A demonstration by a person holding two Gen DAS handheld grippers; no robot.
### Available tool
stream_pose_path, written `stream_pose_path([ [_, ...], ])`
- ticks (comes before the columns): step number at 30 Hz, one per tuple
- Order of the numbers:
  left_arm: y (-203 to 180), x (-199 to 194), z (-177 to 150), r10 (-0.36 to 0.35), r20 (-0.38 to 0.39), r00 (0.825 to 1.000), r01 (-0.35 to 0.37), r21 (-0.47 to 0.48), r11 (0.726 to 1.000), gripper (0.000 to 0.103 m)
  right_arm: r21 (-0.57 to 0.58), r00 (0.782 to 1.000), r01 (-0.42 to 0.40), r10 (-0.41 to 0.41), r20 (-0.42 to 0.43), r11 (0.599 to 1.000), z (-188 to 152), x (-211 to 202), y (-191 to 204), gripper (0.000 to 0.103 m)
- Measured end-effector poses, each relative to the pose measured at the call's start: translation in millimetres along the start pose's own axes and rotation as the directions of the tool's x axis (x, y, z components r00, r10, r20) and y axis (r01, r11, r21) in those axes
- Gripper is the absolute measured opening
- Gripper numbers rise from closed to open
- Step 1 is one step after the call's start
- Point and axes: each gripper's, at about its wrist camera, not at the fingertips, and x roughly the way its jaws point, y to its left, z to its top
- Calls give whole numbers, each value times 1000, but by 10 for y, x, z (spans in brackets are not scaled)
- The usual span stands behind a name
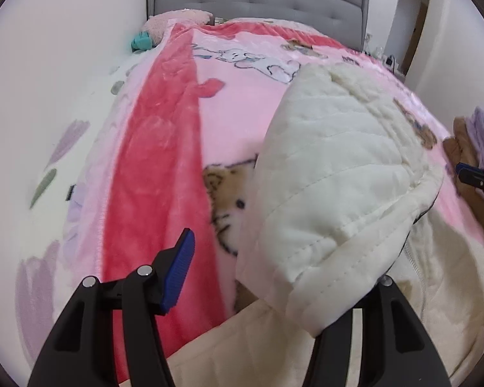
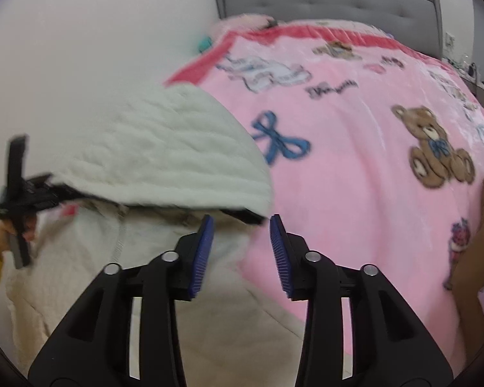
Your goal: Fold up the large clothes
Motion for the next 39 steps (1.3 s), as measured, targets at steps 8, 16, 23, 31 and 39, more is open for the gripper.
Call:
stream_pose_path([
  [8,169,249,303,-19,-47,999,11,-150,989,67,74,996,-58,63,-68,996,527,743,149,28],
  [16,63,149,49,-82,-148,986,94,77,993,67,-64,953,63,-79,-293,996,298,1416,398,25],
  [23,1,-145,-123,-104,-77,992,104,7,995,67,-54,947,67,-81,-312,996,258,1465,409,25],
  [31,-178,-315,-173,-225,-75,971,227,27,973,60,-49,943,81,-93,-318,995,250,1510,438,25],
  [39,-353,-414,98,-310,-66,948,313,45,949,66,-11,953,80,-80,-291,997,233,1482,399,25],
])
